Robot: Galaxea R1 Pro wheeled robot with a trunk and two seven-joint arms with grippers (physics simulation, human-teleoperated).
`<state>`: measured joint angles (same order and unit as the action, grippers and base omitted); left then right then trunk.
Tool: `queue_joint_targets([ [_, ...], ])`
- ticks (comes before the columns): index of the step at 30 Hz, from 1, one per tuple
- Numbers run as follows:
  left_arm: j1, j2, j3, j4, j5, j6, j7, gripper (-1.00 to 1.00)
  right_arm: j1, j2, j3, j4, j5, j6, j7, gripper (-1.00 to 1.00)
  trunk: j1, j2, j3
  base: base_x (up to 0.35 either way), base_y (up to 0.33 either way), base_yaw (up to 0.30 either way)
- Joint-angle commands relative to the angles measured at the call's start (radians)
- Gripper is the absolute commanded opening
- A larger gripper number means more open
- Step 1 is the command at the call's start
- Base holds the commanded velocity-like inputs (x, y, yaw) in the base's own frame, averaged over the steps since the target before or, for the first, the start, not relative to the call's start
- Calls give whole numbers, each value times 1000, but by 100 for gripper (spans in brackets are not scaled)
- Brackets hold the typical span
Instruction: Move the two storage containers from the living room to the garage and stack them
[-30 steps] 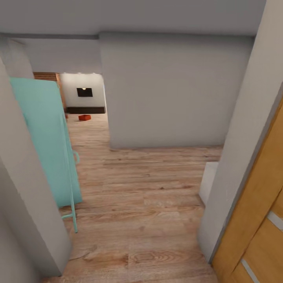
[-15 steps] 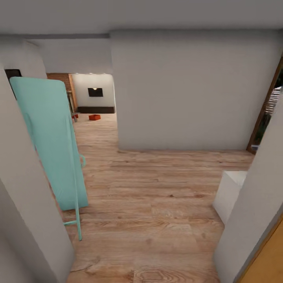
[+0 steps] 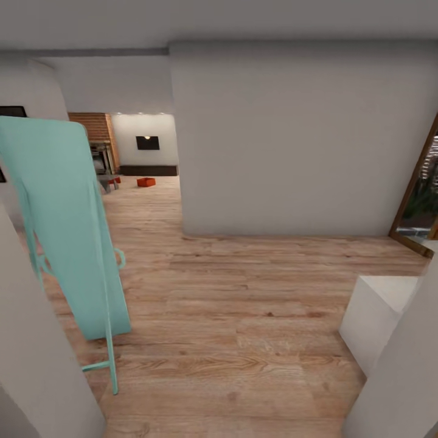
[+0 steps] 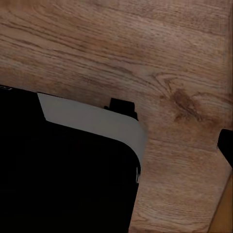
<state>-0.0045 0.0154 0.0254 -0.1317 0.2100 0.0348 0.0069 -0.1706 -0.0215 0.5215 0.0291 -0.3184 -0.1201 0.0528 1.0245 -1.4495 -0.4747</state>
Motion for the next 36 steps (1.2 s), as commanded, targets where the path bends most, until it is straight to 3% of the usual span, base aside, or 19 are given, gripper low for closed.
queue_joint_targets([
  [1, 0, 0, 2, -2, 5, 4, 1, 100, -1, -1, 7, 3, -10, -6, 6, 100, 1, 0, -1, 323, 0, 0],
  [21, 0, 1, 2, 1, 5, 0, 1, 100, -1, -5, 9, 3, -10, -7, 5, 100, 1, 0, -1, 323, 0, 0],
  [36, 0, 3, 2, 0, 6, 2, 1, 100, -1, 10, 4, 3, -7, -7, 5, 100, 1, 0, -1, 323, 0, 0],
])
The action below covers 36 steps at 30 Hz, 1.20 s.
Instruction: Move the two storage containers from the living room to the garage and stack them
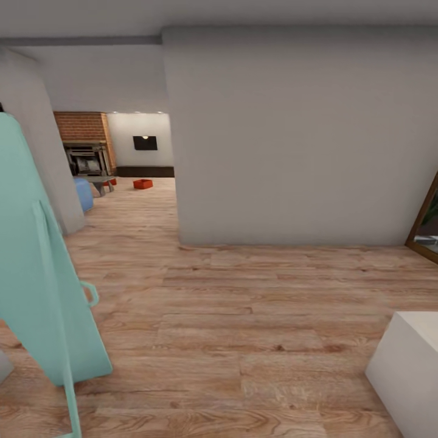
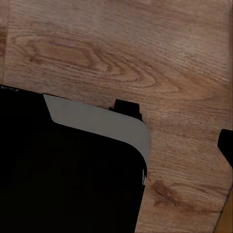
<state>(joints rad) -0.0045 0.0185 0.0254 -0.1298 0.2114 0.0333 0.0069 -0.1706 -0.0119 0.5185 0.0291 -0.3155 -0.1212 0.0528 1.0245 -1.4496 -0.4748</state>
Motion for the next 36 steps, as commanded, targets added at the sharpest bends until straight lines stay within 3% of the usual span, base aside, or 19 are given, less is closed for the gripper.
queue_joint_targets([
  [1, 0, 0, 2, -1, 5, 4, 1, 100, -1, -1, 6, 3, -11, -6, 6, 100, 1, 0, -1, 323, 0, 0],
  [36, 0, -2, 2, 2, 5, -4, 1, 100, -1, -1, 9, 3, -10, -6, 6, 100, 1, 0, -1, 323, 0, 0],
])
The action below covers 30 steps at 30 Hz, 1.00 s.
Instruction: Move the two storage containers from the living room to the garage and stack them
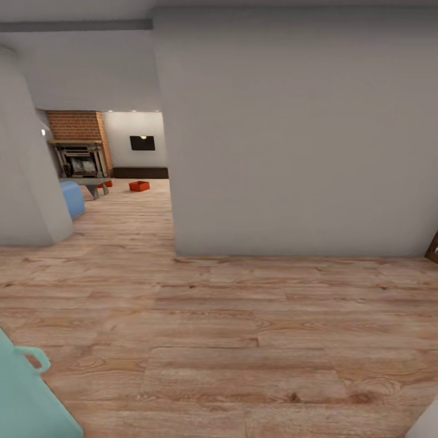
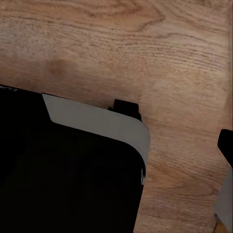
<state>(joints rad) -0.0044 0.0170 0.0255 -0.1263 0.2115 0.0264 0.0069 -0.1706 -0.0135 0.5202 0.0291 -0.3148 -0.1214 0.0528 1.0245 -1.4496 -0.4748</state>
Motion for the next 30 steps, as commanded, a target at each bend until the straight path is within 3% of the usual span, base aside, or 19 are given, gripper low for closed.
queue_joint_targets([
  [1, 0, 0, 2, -1, 5, 3, 1, 100, -1, 0, 7, 3, -10, -6, 6, 100, 1, 0, -1, 323, 0, 0],
  [30, 0, -1, 2, -1, 4, 4, 1, 100, -1, 1, 6, 3, -10, -6, 6, 100, 1, 0, -1, 323, 0, 0],
])
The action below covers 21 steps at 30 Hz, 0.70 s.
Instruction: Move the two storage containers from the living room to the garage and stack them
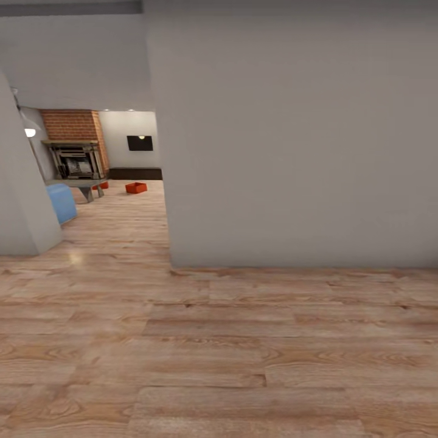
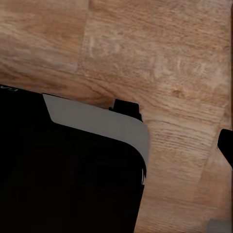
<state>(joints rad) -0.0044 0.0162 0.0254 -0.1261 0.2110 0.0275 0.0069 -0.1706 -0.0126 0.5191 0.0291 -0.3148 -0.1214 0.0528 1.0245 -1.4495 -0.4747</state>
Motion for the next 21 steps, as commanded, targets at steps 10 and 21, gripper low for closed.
queue_joint_targets([
  [10, 0, -2, 2, -1, 4, 2, 1, 100, -1, 4, 2, 3, -18, -6, 6, 100, 1, 0, -1, 323, 0, 0],
  [21, 0, -1, 2, -1, 4, 2, 1, 100, -1, 7, 7, 3, -10, -3, 6, 100, 1, 0, -1, 323, 0, 86],
])
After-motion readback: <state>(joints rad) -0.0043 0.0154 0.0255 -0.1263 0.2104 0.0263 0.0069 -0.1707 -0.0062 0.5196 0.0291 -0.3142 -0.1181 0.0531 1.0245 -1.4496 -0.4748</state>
